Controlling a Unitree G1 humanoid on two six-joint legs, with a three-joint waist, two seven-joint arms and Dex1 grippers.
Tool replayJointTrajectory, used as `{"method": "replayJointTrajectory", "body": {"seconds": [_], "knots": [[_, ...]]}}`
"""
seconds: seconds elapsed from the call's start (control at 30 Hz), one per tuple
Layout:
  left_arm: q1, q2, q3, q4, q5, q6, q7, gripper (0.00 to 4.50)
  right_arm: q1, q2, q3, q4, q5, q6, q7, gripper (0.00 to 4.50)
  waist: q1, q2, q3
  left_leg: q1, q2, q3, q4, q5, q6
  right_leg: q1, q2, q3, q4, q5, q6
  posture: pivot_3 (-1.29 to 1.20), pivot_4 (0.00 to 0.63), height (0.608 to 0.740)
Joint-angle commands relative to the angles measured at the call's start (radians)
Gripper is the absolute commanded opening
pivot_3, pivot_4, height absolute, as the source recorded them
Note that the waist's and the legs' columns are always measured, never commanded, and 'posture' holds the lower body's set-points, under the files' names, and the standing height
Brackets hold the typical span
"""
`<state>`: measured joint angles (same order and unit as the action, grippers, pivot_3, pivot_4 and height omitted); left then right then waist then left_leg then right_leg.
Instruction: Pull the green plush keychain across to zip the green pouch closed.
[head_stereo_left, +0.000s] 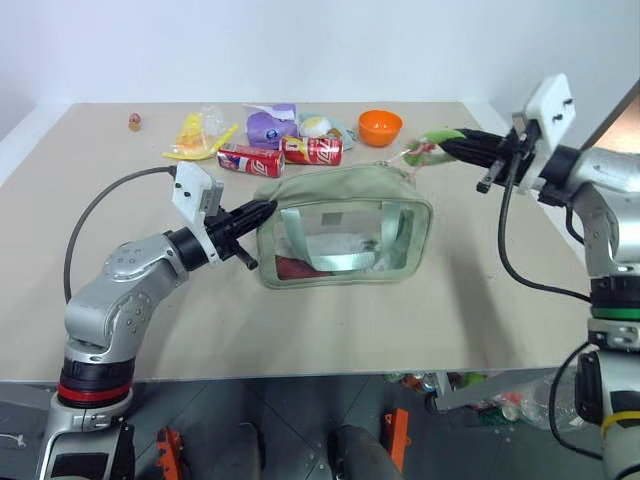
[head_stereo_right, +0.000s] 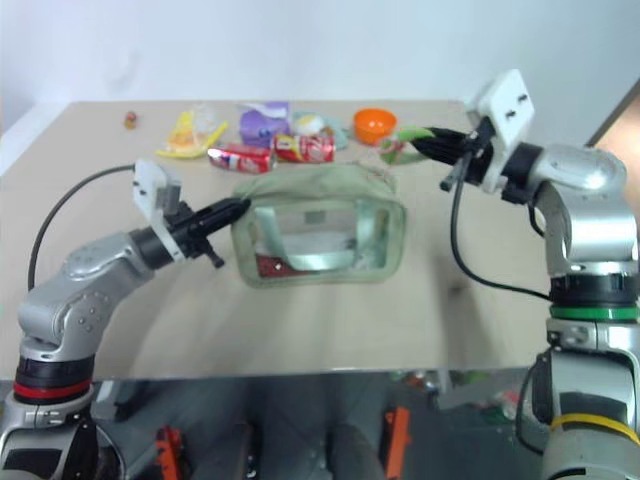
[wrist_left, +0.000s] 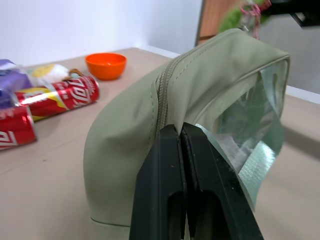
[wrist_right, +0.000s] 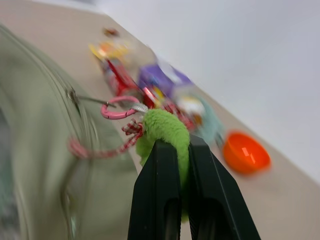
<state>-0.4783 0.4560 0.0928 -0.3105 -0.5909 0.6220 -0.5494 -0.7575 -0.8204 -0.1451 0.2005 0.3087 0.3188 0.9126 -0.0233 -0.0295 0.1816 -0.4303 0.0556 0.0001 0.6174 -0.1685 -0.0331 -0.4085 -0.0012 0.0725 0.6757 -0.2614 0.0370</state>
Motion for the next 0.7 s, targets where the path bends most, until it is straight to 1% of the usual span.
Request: {"method": "replayJointTrajectory", "body": {"seconds": [0.03,0.17,0.27,0.33,0.4,0.53,0.7], "knots": [[0.010,-0.006,0.017,-0.026,0.043,-0.049,0.042,0.03,0.083,-0.018,-0.094,-0.110,-0.001,0.067,-0.113,0.00,-0.001,0.000,0.000,0.000,0.000,0.000,0.000,0.000,0.000,0.000,0.000,0.000,0.000,0.000,0.000,0.00,0.150,0.740],[0.014,-0.026,0.010,-0.030,0.062,-0.067,0.065,0.03,0.212,0.050,-0.091,-0.245,-0.007,0.170,-0.248,0.00,-0.009,0.000,0.000,0.001,0.000,0.001,0.000,0.000,0.000,0.000,0.001,0.001,0.001,0.000,0.001,0.00,0.150,0.740],[0.011,-0.038,0.008,-0.034,0.074,-0.071,0.080,0.03,0.268,0.112,-0.070,-0.311,-0.021,0.232,-0.337,0.00,-0.011,0.000,0.000,0.003,0.000,0.000,0.000,0.001,-0.002,0.001,0.001,0.002,0.002,0.001,0.002,0.00,0.150,0.740],[0.011,-0.044,0.006,-0.034,0.082,-0.075,0.087,0.03,0.333,0.155,-0.017,-0.338,-0.063,0.245,-0.382,0.00,-0.011,0.000,0.000,0.003,0.000,0.000,0.001,0.002,-0.002,0.001,0.001,0.002,0.003,0.002,0.002,0.00,0.150,0.740],[0.011,-0.046,0.005,-0.034,0.085,-0.077,0.087,0.03,0.368,0.189,0.003,-0.350,-0.074,0.261,-0.412,0.00,-0.012,-0.001,-0.001,0.004,0.000,0.000,0.001,0.003,-0.002,0.002,0.001,0.002,0.002,0.002,0.003,0.00,0.150,0.740],[0.013,-0.051,0.008,-0.039,0.092,-0.080,0.096,0.03,0.450,0.234,0.077,-0.328,-0.126,0.222,-0.431,0.00,-0.013,0.000,0.000,0.003,-0.001,0.001,0.001,0.003,-0.002,0.001,0.001,0.003,0.002,0.002,0.003,0.00,0.150,0.740],[0.013,-0.053,0.005,-0.041,0.092,-0.077,0.100,0.03,0.465,0.276,0.120,-0.252,-0.171,0.133,-0.444,0.00,-0.022,-0.001,-0.001,0.004,0.000,0.001,0.000,0.003,-0.002,0.002,0.001,0.003,0.002,0.002,0.003,0.00,0.150,0.740]]}}
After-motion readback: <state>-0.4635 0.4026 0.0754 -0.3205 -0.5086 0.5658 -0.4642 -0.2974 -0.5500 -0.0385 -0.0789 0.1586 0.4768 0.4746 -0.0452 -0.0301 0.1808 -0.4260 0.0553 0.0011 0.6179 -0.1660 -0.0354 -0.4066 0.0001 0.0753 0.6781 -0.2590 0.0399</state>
